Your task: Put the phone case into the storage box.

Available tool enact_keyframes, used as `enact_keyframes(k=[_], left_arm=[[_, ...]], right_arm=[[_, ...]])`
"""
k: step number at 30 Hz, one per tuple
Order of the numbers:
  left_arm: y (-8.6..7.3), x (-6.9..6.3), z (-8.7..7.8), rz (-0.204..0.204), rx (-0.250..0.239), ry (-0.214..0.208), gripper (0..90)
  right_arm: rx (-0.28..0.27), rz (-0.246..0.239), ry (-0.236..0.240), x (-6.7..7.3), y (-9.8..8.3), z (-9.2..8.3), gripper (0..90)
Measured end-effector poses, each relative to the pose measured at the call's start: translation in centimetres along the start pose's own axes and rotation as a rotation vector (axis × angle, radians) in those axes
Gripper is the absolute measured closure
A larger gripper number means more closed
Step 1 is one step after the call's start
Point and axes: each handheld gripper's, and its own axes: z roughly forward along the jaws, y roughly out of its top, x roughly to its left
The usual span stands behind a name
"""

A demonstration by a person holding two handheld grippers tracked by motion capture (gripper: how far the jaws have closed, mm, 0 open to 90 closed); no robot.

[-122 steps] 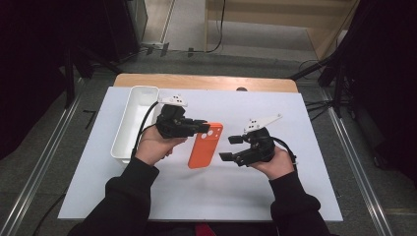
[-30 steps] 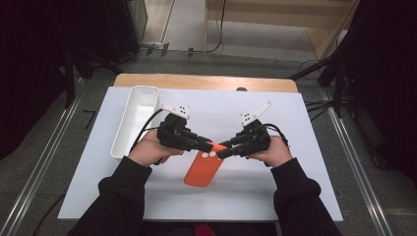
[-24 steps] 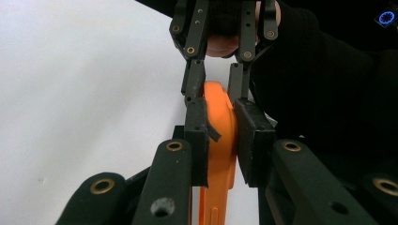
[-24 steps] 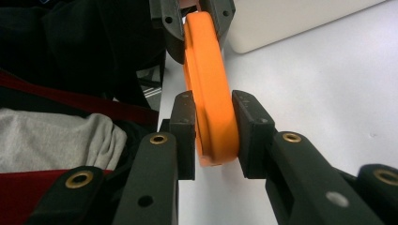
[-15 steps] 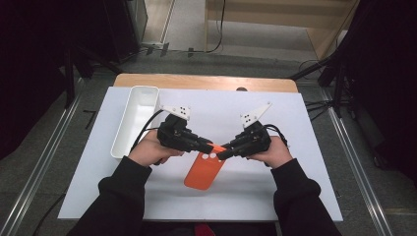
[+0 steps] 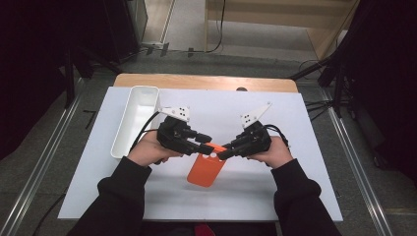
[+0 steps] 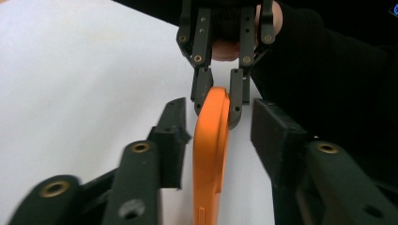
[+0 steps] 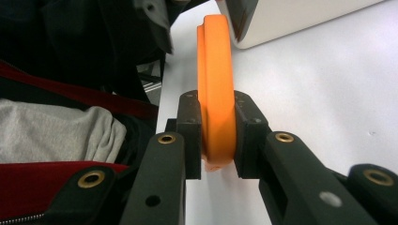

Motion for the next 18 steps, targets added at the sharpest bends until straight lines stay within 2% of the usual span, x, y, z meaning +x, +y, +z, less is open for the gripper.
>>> enact_keyframes(k=[4,7,10,13,18], left_arm=[[0.13,0.1,-0.13,-0.011,-0.004,0.045,40.8],[0.19,0.27,-0.25,-0.034,0.0,0.07,35.7],[0.21,0.49,-0.33,-0.057,-0.003,0.078,33.6],[0.23,0.61,-0.45,-0.06,-0.009,0.094,30.7],[0.28,0.64,-0.53,-0.063,-0.024,0.126,27.7]], right_arm=[[-0.005,0.029,-0.01,-0.08,-0.04,-0.18,74.4],[-0.001,0.098,0.002,-0.32,0.02,-0.47,74.4],[-0.011,0.128,0.001,-0.4,0.04,-0.69,74.4],[-0.015,0.164,-0.007,-0.45,0.11,-0.89,74.4],[-0.006,0.185,-0.048,-0.33,0.26,-1.02,74.4]])
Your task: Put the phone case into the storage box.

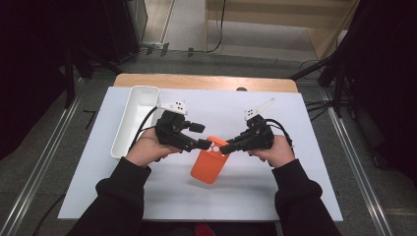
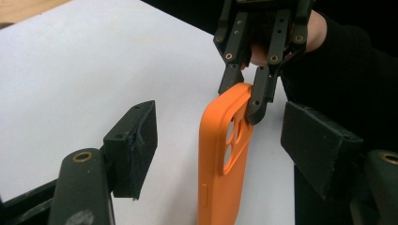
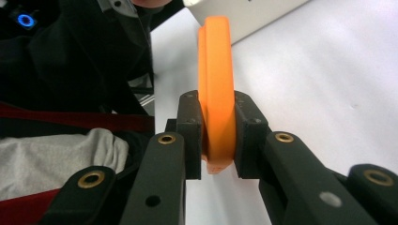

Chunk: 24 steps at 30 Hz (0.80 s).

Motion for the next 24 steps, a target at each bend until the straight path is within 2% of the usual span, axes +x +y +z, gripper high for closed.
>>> enact_keyframes(k=[5,7,14,18,24], left_arm=[[0.02,0.08,0.08,-0.007,-0.01,0.04,24.4],[0.03,0.11,0.08,-0.018,-0.015,0.045,24.4],[0.09,-0.1,0.06,-0.016,-0.023,0.079,24.5],[0.21,-0.24,-0.09,-0.032,-0.044,0.103,24.5],[0.2,-0.45,-0.18,-0.029,-0.065,0.146,24.5]], right_arm=[[0.005,0.031,-0.026,0.07,0.16,-0.03,74.4],[0.001,0.039,-0.037,0.09,0.23,-0.08,74.4],[-0.011,0.091,-0.085,0.01,0.32,-0.47,74.4],[-0.013,0.106,-0.102,-0.11,0.27,-0.65,74.4],[-0.022,0.127,-0.127,-0.22,0.22,-0.87,74.4]])
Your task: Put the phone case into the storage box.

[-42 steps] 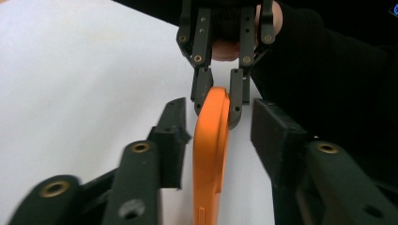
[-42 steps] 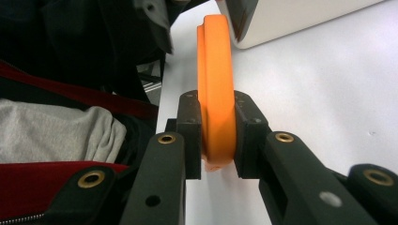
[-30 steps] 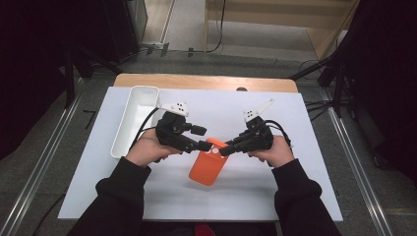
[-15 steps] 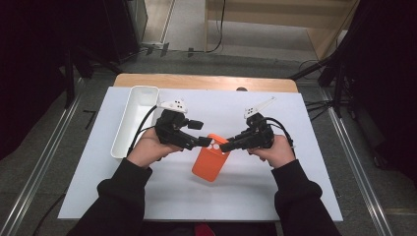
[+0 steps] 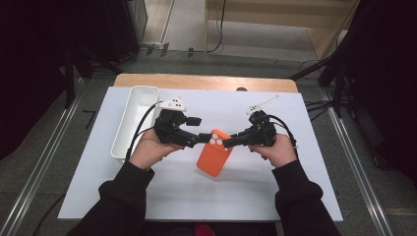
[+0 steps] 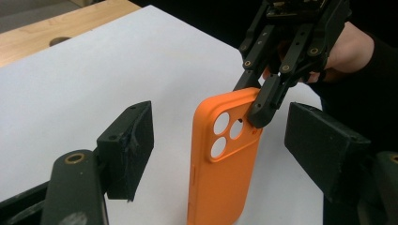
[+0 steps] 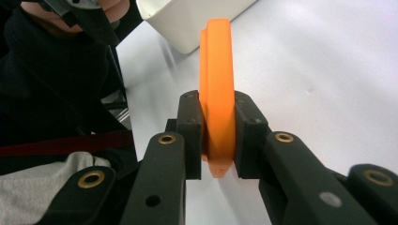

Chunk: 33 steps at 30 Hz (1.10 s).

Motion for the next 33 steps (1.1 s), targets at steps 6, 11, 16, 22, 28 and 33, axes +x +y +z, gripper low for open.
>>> enact_keyframes(k=[6,11,16,22,28,33], left_arm=[[-0.2,-0.2,0.2,0.011,-0.006,0.046,24.5],[-0.4,-0.4,0.4,0.025,-0.008,0.075,24.5],[-0.6,-0.7,0.7,0.035,-0.017,0.092,24.5],[-0.9,-0.9,1.1,0.032,-0.022,0.109,24.4],[-1.2,-1.2,1.5,0.032,-0.022,0.125,20.0],[-1.3,-1.4,2.0,0.035,-0.004,0.153,16.0]], right_arm=[[-0.015,0.026,-0.02,0.1,0.0,-0.2,74.5],[-0.034,0.05,-0.041,0.0,0.1,-0.4,74.6],[-0.053,0.072,-0.064,0.1,0.2,-0.7,74.6],[-0.073,0.109,-0.071,0.5,0.4,-0.9,74.7],[-0.086,0.134,-0.09,0.7,0.6,-0.9,74.7],[-0.092,0.149,-0.092,0.6,0.6,-0.9,74.7]])
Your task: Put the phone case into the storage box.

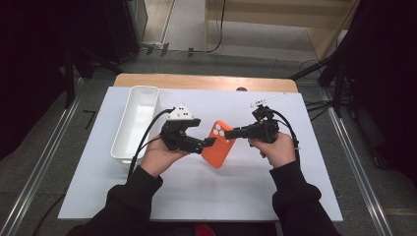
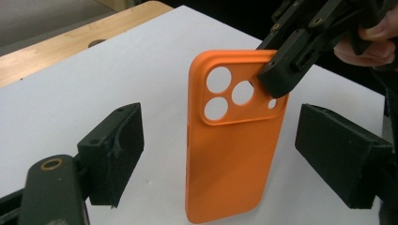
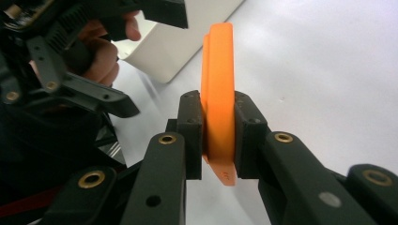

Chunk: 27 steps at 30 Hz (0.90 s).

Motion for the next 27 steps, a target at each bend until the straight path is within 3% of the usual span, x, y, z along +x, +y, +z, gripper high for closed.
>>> enact_keyframes(k=[8,15,27], left_arm=[[-0.4,-0.2,0.7,-0.027,0.006,0.026,13.6],[-0.6,-0.6,1.1,0.003,0.01,0.072,13.1],[-0.8,-1.0,1.7,0.012,0.009,0.084,8.7]], right_arm=[[0.004,0.015,-0.026,0.3,0.3,0.3,74.8],[0.008,0.055,-0.032,0.1,0.5,0.7,74.8],[0.012,0.083,-0.042,0.3,0.9,1.4,74.8]])
